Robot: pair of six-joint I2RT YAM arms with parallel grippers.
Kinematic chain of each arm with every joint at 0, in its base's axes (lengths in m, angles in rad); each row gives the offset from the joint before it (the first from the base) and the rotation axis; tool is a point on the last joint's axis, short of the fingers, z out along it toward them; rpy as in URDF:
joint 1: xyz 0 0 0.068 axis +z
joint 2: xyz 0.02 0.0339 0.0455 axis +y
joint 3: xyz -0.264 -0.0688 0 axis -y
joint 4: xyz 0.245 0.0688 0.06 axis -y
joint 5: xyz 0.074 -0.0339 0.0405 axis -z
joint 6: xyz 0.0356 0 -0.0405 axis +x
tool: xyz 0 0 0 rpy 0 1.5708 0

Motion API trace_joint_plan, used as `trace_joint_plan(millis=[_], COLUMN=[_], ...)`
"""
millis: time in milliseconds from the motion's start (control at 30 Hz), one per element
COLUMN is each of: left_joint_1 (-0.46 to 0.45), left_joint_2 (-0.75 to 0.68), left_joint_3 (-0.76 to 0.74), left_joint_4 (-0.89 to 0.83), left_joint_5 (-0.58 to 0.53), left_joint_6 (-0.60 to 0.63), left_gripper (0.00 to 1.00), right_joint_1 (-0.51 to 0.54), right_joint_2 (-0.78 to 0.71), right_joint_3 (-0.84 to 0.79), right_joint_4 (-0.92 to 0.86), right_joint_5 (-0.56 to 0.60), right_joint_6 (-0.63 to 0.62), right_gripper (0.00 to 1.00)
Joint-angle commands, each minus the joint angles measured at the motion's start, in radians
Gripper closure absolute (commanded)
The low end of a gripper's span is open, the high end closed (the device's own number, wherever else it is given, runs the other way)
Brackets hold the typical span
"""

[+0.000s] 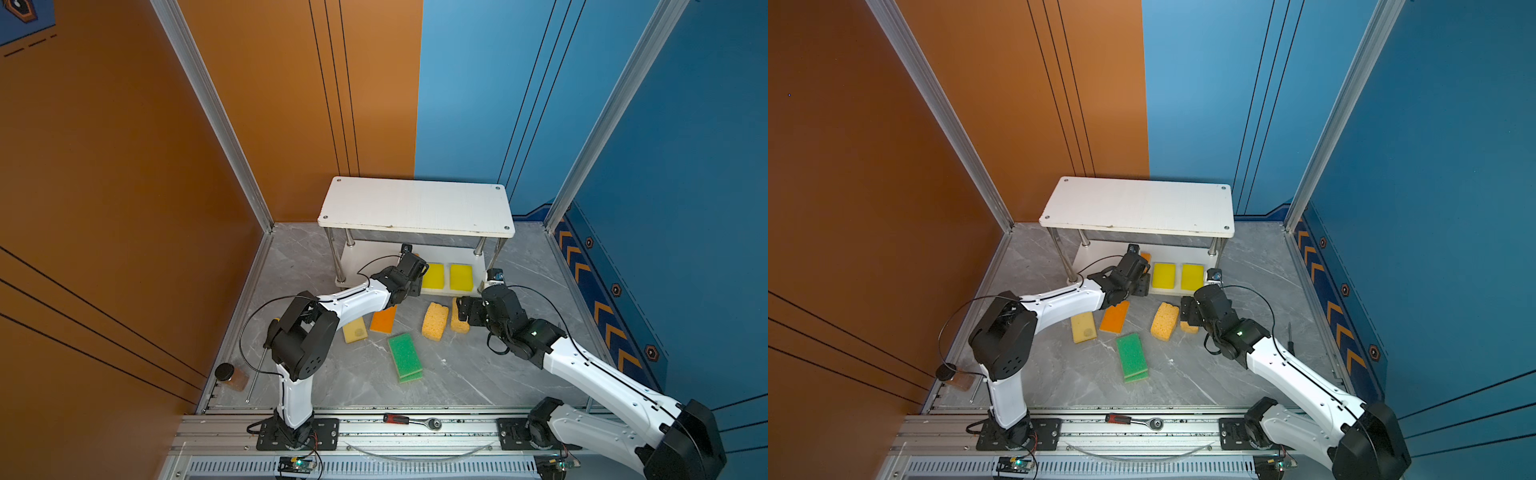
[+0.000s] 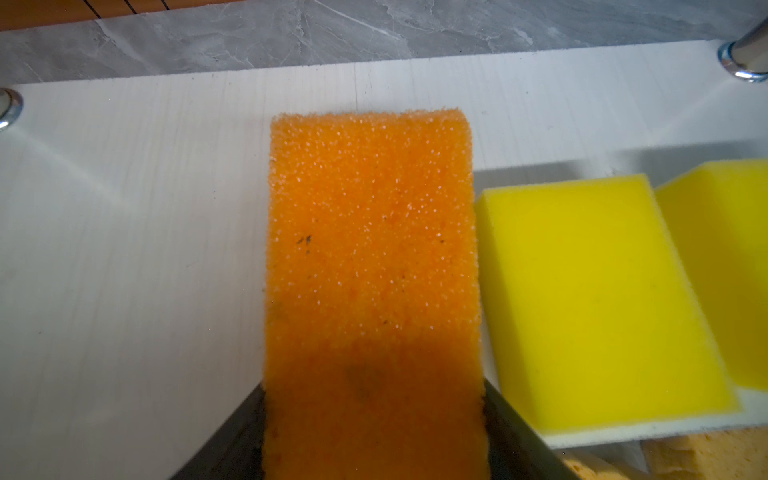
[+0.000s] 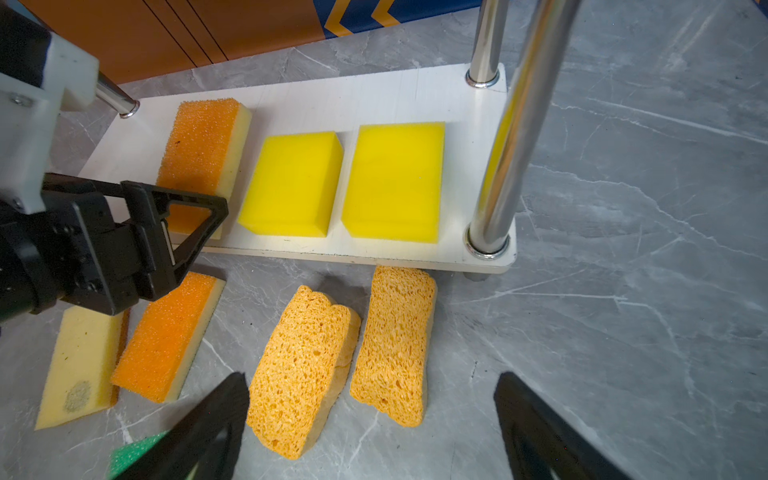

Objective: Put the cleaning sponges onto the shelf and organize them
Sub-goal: 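Lower the orange sponge onto the shelf beside the yellow sponges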

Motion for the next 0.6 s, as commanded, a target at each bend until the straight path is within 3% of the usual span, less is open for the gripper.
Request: trace_joint_plan(millis=[0, 567], left_joint_1=[0.006, 0.001], left_joint_2=[0.015, 0.019], left_joint_3=[0.015, -0.003], left_joint_4=[-0.004, -0.005], left_joint_5=[0.019, 0.029], left_joint_6=[-0.01, -0.017], left_gripper=[0.29, 0.27], right_joint_1=[-0.007, -0.006], right_joint_2=[-0.002, -0.008], right_joint_3=[-0.012, -0.019], right_joint_4=[-0.014, -0.013], right_joint_5=[0.018, 0.02], right_joint_6=[0.018, 0.019], right_gripper=[0.09, 0.09])
